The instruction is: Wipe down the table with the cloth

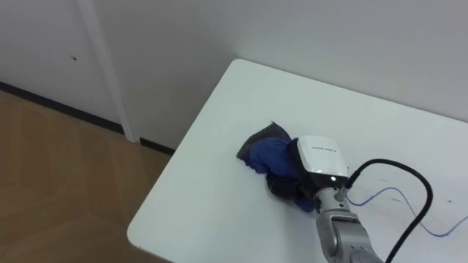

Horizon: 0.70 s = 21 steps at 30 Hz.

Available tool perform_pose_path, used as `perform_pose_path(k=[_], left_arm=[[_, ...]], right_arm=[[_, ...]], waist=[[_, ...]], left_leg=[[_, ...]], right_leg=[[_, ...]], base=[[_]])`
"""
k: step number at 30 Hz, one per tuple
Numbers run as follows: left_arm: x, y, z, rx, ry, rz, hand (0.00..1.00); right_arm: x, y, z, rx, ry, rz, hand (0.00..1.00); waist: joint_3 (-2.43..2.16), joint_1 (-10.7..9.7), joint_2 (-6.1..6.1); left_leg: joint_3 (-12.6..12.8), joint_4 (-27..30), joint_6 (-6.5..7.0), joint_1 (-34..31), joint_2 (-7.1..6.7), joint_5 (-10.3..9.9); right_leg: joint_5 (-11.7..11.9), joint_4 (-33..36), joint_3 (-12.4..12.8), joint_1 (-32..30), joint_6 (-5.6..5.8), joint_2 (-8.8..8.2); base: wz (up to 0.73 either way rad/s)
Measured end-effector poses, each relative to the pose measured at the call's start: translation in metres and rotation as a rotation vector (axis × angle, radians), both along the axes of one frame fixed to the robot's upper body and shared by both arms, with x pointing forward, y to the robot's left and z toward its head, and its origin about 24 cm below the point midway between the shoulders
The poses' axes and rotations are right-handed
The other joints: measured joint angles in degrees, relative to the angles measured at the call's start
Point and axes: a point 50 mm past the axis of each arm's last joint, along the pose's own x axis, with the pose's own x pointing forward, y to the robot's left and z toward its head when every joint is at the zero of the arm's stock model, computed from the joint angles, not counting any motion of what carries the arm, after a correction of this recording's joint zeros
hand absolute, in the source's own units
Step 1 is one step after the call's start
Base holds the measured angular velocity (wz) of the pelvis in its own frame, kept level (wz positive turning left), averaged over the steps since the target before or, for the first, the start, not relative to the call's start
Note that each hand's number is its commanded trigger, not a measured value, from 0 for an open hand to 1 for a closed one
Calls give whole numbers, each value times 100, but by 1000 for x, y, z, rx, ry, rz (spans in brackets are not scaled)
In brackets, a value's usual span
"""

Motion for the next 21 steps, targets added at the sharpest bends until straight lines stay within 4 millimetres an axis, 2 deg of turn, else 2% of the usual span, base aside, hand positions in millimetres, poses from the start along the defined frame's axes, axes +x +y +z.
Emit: perform_pose_path(k=[6, 10, 13, 15, 16, 18, 19, 21], left_arm=[[1, -6, -2, -12, 9, 8, 0], [-13, -2, -2, -9, 27, 73, 0], [-23, 8, 0, 9, 29, 131, 0], [-32, 18, 3, 33, 35, 181, 0], [-34, 19, 4, 38, 37, 194, 0], [-50, 30, 7, 65, 54, 256, 0], [-55, 32, 8, 73, 60, 266, 0], [-67, 38, 11, 91, 75, 306, 0]], right_arm=[[7, -4, 2, 181, 22, -100, 100], [10, -22, -8, 319, 23, -194, 100], [7, -63, -15, 345, 9, -394, 100], [-15, -117, -20, 307, 5, -622, 100], [-22, -129, -20, 302, 5, -675, 100], [-55, -172, -24, 298, 9, -903, 100], [-65, -181, -24, 296, 14, -950, 100], [-102, -205, -25, 287, 14, -1095, 100]], waist=[[13, 4, 149], [18, -166, 187], [-3, -302, 130], [-53, -404, 26], [-58, -407, 8], [-99, -497, -72], [-99, -509, -86], [-99, -731, -127]], left_leg=[[71, -1, -3, 0, 17, 4], [21, 7, 9, -5, 2, 31], [-73, 19, 34, -8, -24, 56], [-244, 2, 50, -37, -111, 91], [-253, 8, 55, -43, -118, 94], [-344, 13, 76, -44, -161, 106], [-357, 14, 77, -39, -170, 106], [-477, 92, 85, -35, -194, 99]], right_leg=[[0, -1, 76, -36, 0, 7], [0, -4, -8, -7, 0, -7], [0, -13, -123, 50, 1, -36], [-7, 2, -295, 73, 12, -74], [-3, 2, -324, 74, 18, -79], [3, 9, -342, 97, 27, -84], [9, 9, -368, 107, 38, -84], [21, 6, -515, 201, 57, -79]], base=[[-7], [10], [24], [39], [25], [14], [19], [27]])
